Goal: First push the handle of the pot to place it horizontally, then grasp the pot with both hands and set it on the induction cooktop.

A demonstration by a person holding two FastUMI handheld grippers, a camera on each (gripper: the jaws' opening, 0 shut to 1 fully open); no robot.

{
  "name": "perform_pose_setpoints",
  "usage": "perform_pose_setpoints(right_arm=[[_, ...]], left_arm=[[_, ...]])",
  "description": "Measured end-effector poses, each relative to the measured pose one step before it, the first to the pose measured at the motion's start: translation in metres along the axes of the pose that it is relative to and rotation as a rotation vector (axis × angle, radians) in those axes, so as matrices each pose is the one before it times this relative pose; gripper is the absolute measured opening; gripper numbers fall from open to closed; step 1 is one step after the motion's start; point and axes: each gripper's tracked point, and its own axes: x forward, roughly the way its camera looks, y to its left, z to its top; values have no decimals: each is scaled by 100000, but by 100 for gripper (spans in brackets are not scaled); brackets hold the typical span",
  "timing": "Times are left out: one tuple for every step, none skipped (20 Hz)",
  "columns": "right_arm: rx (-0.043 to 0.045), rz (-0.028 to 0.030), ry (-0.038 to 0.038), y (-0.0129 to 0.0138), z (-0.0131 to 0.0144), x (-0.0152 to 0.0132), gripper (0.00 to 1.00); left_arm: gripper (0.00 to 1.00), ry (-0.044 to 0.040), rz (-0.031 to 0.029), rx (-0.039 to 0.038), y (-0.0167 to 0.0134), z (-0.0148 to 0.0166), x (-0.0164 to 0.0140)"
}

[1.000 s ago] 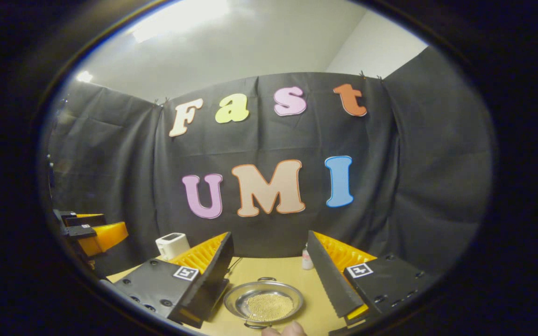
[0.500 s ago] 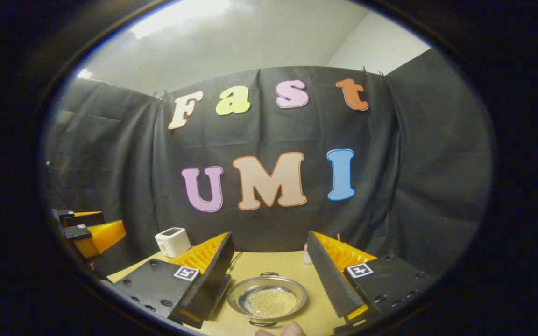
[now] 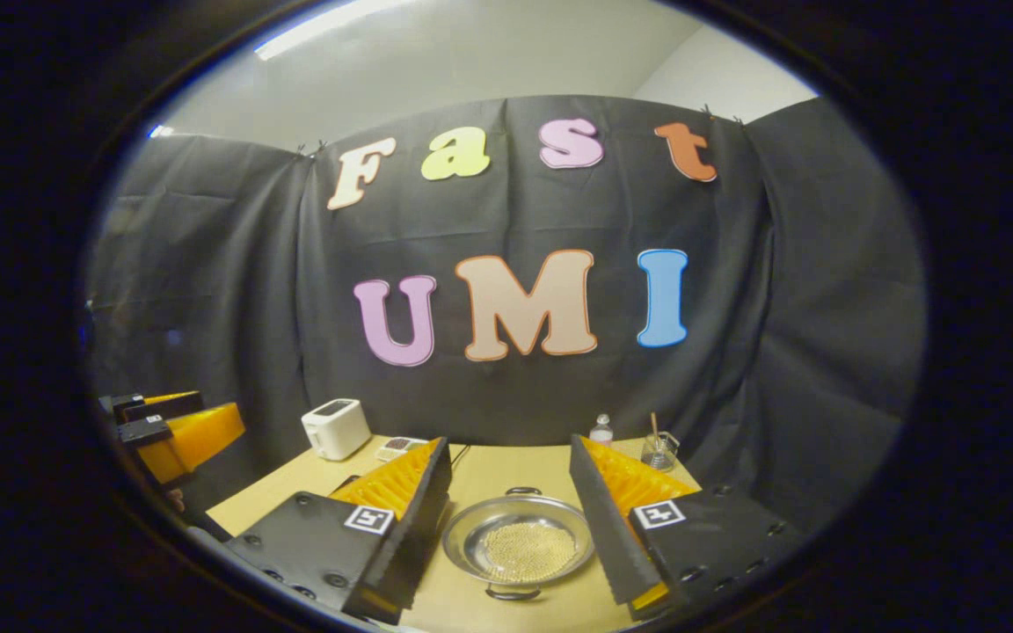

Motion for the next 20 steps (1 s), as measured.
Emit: perform_pose_setpoints(right_arm=[[-221, 893, 1640, 582, -555, 243, 75], [-580, -108, 1618, 385, -670, 133, 74], [-620, -1119, 839, 36, -200, 466, 74], [-15, -1256, 189, 20, -142, -72, 60], [369, -932, 892, 225, -233, 158, 47], [95, -1068, 2161, 348, -970, 234, 33], [500, -224, 2099, 338, -782, -596, 34], [81, -121, 1943, 339, -634, 340, 30], [-205, -562, 1823, 160, -511, 115, 29], [-1308, -1308, 765, -132, -527, 242, 34], [-1898, -3706, 387, -869, 475, -1155, 29], [-20, 313, 912, 260, -836, 1337, 18], [1408, 578, 1163, 128, -348, 83, 6], [1677, 460, 1840, 242, -326, 364, 5], [1413, 253, 1372, -115, -660, 502, 5], [2293, -673, 1775, -476, -284, 827, 5], [1855, 1279, 4048, 61, -1121, 535, 4], [1139, 1607, 5692, 233, -1746, -31, 3], [-618, 3299, 4678, 431, -1483, 1558, 3], [-1297, 1957, 2926, 20, -688, 844, 3]], left_arm=[[95, 12, -784, -392, 117, -84, 126], [92, 333, -639, -9, 218, -129, 190], [95, 313, -670, -78, 198, -155, 139], [95, 532, -740, -40, 224, -310, 72], [95, 79, -611, -302, 266, 4, 83], [92, -538, -606, -785, 328, -10, 116], [92, -219, -856, -924, 222, 32, 83], [92, 469, -1111, -854, 113, -379, -38], [92, 835, -991, -510, 156, -334, 40], [92, 347, -734, -733, 310, -362, 129], [95, 576, -479, -980, 250, -175, -22], [92, 757, 124, -770, 375, -382, 134], [95, 810, 575, -789, 347, -205, 104], [95, 737, 886, -858, 320, -257, 104], [95, 529, 737, -1017, 278, -229, 219], [92, 649, 999, -607, 222, -194, 221], [95, 921, 1540, -128, 285, -174, 301], [95, 1645, 1399, -358, 215, -473, 209], [92, 725, 393, -1211, -62, -282, 265], [96, 794, 281, -1057, -333, -102, 423]])
